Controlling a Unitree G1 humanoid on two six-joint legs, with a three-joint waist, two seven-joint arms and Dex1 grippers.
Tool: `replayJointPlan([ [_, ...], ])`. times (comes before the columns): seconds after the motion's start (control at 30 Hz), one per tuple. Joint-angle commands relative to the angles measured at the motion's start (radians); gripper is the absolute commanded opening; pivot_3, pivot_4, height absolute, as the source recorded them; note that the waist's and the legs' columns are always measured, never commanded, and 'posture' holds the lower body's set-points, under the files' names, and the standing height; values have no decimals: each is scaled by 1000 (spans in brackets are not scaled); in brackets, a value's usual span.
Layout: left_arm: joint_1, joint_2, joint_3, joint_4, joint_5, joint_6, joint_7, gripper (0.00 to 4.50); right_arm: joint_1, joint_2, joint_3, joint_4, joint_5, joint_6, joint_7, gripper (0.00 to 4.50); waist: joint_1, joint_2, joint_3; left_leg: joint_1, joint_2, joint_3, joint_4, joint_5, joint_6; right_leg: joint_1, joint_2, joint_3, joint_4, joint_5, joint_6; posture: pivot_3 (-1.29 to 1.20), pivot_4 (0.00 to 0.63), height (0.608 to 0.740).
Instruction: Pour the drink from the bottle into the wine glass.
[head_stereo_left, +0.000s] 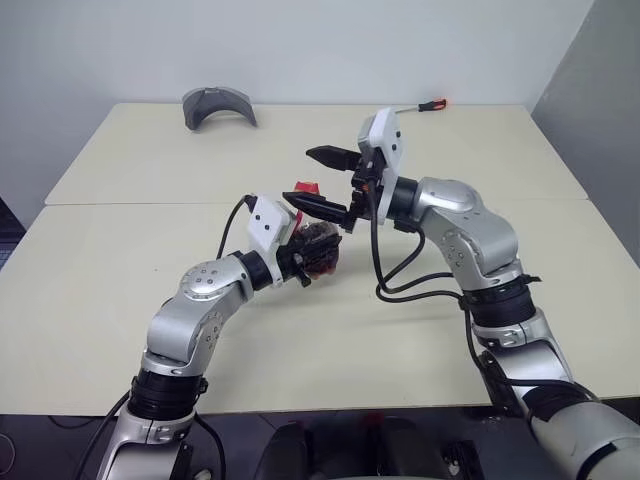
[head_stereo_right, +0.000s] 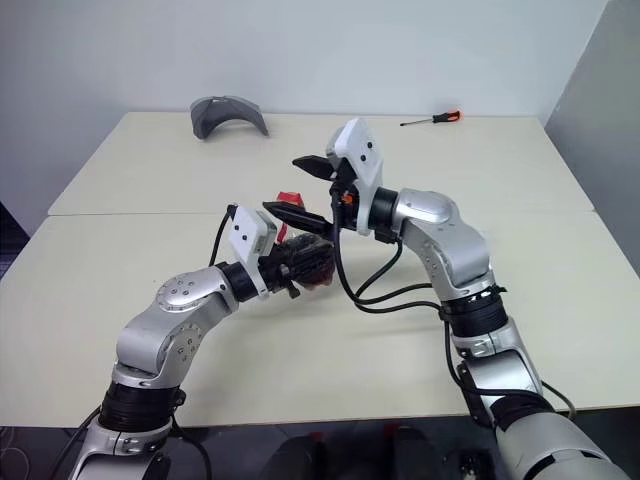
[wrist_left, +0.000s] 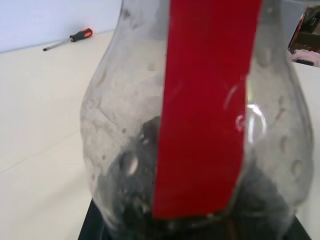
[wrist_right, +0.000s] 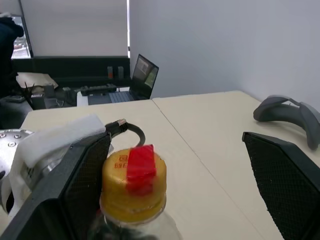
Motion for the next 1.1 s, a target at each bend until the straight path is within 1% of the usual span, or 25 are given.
replayJointPlan([
  [0.03,-13,8,30,-80,-24,-14,-9,1667,-12,-66,-63,13,4,-16,24,4476,0,0,0,0,0,0,0,0,0,0,0,0,0,0,0,0,150,740],
  [0.2,10,16,34,-100,-29,-10,-16,1667,-14,-139,-89,52,-3,-16,53,4476,-1,0,0,0,0,0,0,0,0,0,0,0,0,0,0,0,150,740],
  [0.43,10,25,42,-101,-30,-9,-21,1667,8,-200,-94,39,5,-19,99,4476,1,0,0,0,0,0,0,0,0,0,0,0,0,0,0,0,150,740],
  [0.57,1,25,43,-95,-25,-13,-24,1667,21,-216,-97,26,19,-2,124,4476,1,0,0,0,0,0,0,0,0,0,0,0,0,0,0,0,150,740],
  [0.7,-14,28,48,-81,-24,-15,-29,1667,29,-223,-100,-5,77,55,178,4476,1,0,0,0,0,0,0,0,0,0,0,0,0,0,0,0,150,740],
  [0.87,-25,22,53,-68,-22,-24,-24,1667,24,-199,-93,-9,83,60,158,4476,1,0,0,0,0,0,0,0,0,0,0,0,0,0,0,0,150,740],
  [1.0,-25,11,67,-69,-35,-28,-16,1214,12,-179,-85,-6,81,56,152,4500,1,0,0,0,0,0,0,0,0,0,0,0,0,0,0,0,150,740],
  [1.1,-28,9,69,-67,-29,-34,-15,1025,4,-172,-88,-5,86,65,156,4500,1,0,0,0,0,0,0,0,0,0,0,0,0,0,0,0,150,740],
])
